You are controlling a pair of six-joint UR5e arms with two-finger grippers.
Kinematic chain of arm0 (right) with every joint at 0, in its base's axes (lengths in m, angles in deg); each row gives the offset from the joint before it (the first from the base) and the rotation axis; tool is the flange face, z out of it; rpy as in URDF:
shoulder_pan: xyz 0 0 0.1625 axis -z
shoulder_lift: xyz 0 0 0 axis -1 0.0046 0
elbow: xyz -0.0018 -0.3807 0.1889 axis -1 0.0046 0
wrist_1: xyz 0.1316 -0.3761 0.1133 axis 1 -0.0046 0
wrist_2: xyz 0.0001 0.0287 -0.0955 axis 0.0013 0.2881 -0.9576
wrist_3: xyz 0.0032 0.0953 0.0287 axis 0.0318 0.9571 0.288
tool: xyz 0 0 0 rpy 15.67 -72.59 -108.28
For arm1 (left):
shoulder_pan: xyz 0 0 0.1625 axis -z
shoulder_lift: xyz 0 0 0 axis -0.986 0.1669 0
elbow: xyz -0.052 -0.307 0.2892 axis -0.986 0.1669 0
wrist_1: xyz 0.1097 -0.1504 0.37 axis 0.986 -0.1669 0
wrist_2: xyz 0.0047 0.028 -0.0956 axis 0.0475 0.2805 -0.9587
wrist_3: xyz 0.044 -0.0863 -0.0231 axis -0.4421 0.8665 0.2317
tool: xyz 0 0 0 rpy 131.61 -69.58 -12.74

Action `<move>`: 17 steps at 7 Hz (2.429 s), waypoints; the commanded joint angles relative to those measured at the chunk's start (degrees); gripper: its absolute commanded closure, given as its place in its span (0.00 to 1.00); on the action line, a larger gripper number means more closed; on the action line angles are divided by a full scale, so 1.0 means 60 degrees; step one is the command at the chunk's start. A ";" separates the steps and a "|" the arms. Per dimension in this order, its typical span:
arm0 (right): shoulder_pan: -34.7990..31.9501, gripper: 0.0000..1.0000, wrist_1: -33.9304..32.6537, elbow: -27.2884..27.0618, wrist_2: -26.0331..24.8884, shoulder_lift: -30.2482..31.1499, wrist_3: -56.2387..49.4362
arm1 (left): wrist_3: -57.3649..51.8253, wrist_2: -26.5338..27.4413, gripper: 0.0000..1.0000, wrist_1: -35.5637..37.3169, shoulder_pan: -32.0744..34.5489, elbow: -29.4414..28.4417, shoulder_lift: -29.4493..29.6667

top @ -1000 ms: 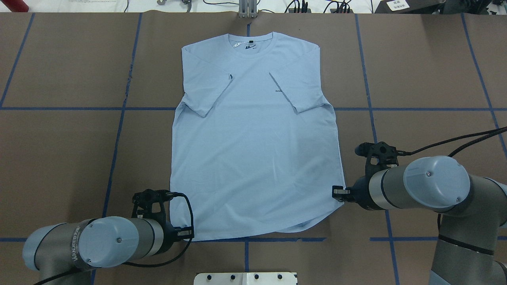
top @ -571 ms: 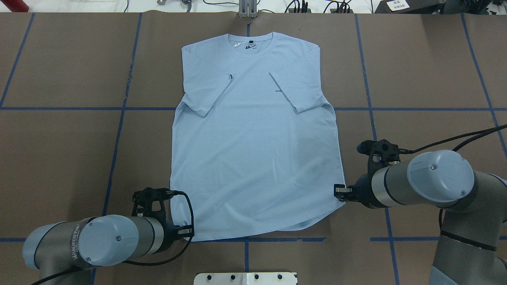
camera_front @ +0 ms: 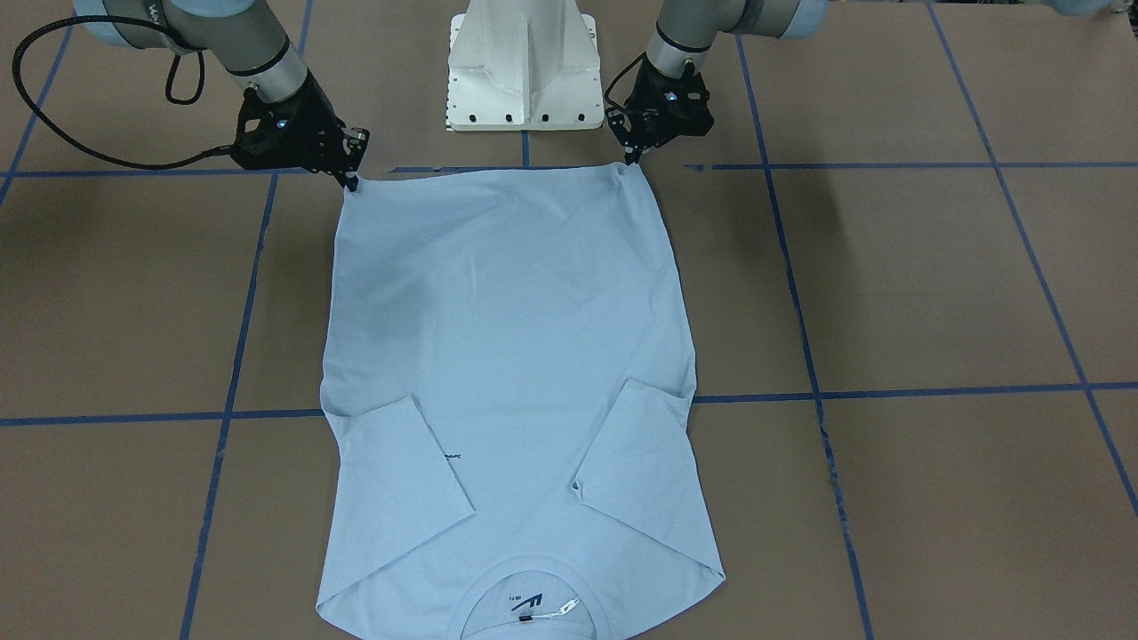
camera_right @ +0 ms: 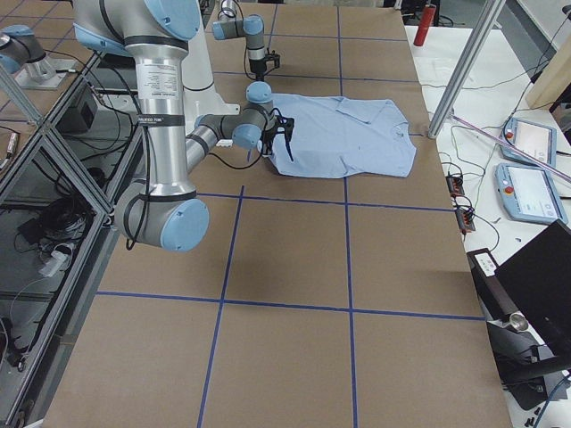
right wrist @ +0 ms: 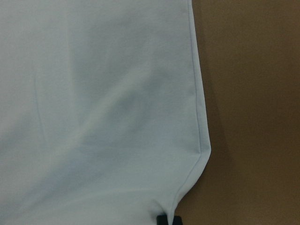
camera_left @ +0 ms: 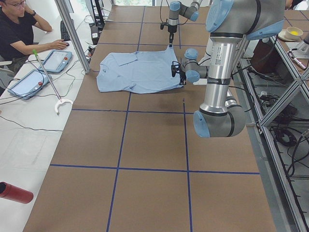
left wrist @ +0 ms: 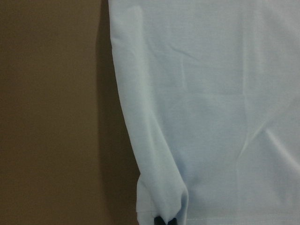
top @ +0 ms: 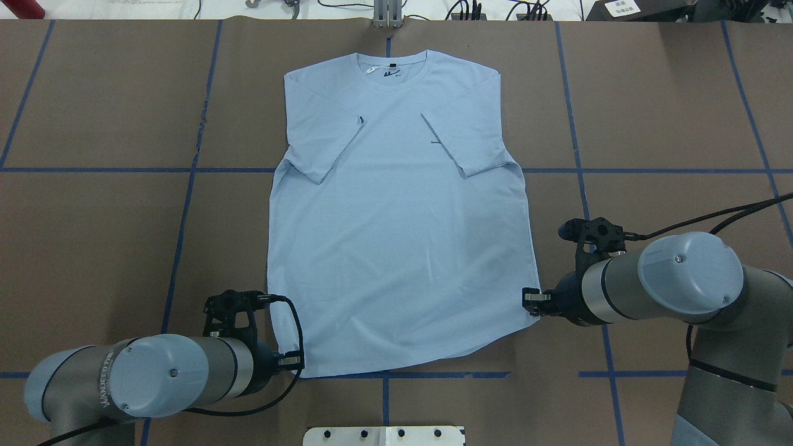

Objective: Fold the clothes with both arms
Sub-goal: 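Grasp both hem corners nearest the robot with both grippers, then lift the hem and fold it toward the collar with both grippers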

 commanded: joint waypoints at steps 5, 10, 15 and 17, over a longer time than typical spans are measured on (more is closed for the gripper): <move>0.0328 1.00 -0.0018 -0.1955 0.1665 0.1058 0.0586 | -0.0041 -0.0459 1.00 0.3073 -0.0516 0.3117 -0.0155; -0.0032 1.00 0.0245 -0.1918 0.1784 0.0948 0.0455 | -0.1443 -0.0473 1.00 0.3826 -0.0145 0.3385 -0.0052; -0.3603 1.00 0.0231 0.0453 0.3507 -0.0957 -0.0773 | -0.2339 -0.0518 1.00 0.3825 0.1777 0.1923 0.0882; -0.3684 1.00 0.0231 0.1362 0.3440 -0.1804 -0.0776 | -0.2660 -0.0967 1.00 0.3840 0.2843 0.1221 0.1570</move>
